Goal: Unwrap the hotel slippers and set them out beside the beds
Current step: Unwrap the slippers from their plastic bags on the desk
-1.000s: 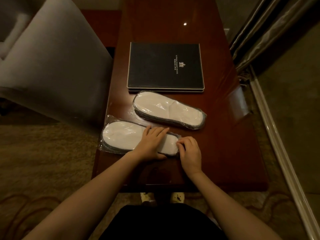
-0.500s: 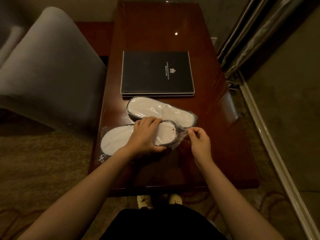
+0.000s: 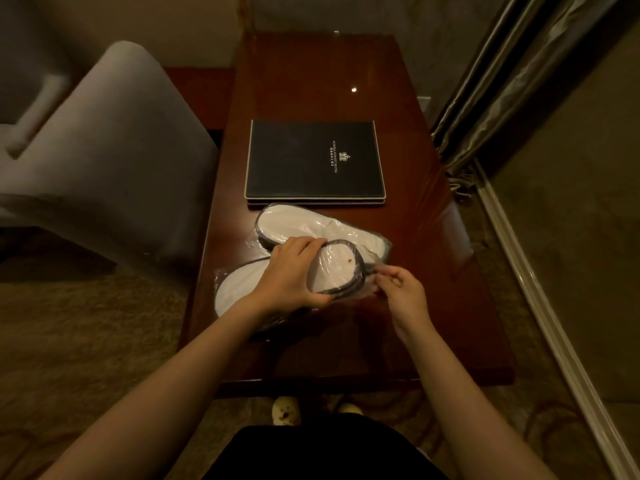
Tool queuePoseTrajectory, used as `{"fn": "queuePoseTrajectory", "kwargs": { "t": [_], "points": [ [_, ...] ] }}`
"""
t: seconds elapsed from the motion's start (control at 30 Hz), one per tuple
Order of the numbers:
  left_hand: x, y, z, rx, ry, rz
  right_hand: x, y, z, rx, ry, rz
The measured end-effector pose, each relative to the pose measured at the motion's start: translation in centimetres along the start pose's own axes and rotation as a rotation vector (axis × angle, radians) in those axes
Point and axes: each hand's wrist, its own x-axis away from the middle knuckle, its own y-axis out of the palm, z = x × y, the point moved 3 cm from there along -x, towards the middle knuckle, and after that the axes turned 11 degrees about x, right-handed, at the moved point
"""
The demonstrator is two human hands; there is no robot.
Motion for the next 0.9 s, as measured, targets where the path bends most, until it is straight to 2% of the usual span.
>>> {"fn": "queuePoseTrajectory", "kwargs": {
  "t": [0.1,0.23,0.3,0.33,0.4,0.43,0.5,0.53,0.67,0.73,0.9],
  "points": [
    [0.2,0.3,0.2,-0.027,0.003,0.017,-0.3,-0.3,-0.2,0.054,0.034,-0.05],
    [0.3,-0.1,0.5,0.001,0.011,0.054,-0.7,-1.3,-1.9,0.134,-0.017,-0.104],
    [0.3,-0.4,0.7,-0.002,0.026,0.071,-0.3,-1.9,-2.6,0.351,-0.06,-0.02],
    [0.3,-0.6,0.8,-0.003,0.028,0.079,0.1,-2.3,-3.0,0.484,-0.103,0.079],
    [0.4,-1.0,1.0,-0.002,0.029,0.096,1.5,-2.6,-4.7,0.623,-0.298,0.258],
    [0.5,-1.2,1.1,-0.008,0.035,0.103,2.2,-2.4,-5.6,0.63,-0.416,0.258],
    [0.5,-1.4,1.5,-0.022,0.053,0.102,3.2,-1.2,-7.1,0.649,-0.548,0.117],
    [0.6,-1.4,1.8,-0.023,0.059,0.1,3.3,-0.6,-7.4,0.685,-0.548,0.044],
    [0.8,-1.9,2.5,-0.003,0.061,0.123,2.1,-0.4,-7.9,0.72,-0.319,-0.083],
    [1.1,-2.3,2.5,-0.018,0.075,0.132,1.8,-0.3,-8.3,0.715,-0.307,-0.163],
    [1.3,-1.6,3.5,-0.11,0.156,0.084,2.0,1.5,-9.3,0.807,-0.389,-0.15]
  ]
}}
